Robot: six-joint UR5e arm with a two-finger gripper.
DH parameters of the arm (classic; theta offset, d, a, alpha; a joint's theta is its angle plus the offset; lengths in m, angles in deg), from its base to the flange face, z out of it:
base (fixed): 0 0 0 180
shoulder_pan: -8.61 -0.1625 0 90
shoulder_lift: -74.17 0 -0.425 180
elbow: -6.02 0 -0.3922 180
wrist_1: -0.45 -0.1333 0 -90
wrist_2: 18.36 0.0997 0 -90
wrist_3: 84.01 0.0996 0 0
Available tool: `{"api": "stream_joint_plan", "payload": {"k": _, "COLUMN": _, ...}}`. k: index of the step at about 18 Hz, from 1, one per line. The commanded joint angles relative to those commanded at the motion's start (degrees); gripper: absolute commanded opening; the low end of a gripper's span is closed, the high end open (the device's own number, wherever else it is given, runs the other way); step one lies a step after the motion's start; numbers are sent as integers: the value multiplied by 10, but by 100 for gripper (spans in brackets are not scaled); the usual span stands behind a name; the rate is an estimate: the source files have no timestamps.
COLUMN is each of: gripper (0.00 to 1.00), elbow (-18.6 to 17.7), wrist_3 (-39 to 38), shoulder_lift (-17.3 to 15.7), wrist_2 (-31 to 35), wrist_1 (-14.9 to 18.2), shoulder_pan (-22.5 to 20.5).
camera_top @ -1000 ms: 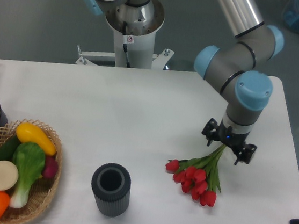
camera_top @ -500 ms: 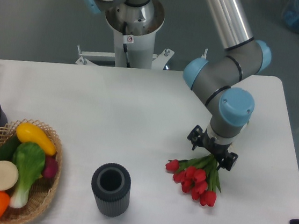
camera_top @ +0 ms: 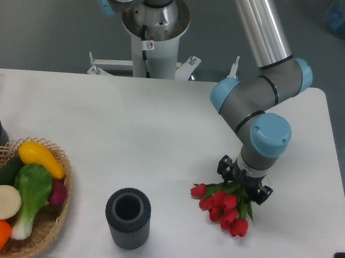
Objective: Pick up the flowers from the table
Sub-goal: 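Close the gripper around the tulip stems, then lift the grasped tulip bouquet up off the table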
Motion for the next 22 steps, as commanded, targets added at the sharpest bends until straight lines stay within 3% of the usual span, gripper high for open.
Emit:
{"api": "stream_joint_plan", "payload": {"k": 11, "gripper": 0, "elbow": 34, "wrist_3": -3, "shoulder_lift": -24, "wrist_2": 4, "wrist_1": 4, "shoulder_pan": -5}}
{"api": "stream_joint_plan", "payload": {"k": 14, "gripper": 0, "elbow": 53, "wrist_3": -5, "shoulder_lift": -30, "wrist_2": 35, "wrist_1": 8, "shoulder_pan": -7}}
{"api": "stream_joint_plan", "payload": {"k": 22, "gripper": 0, "elbow": 117, "wrist_3": -4, "shoulder_lift": -30, "wrist_2": 34, "wrist_1": 62, "shoulder_pan": -11}}
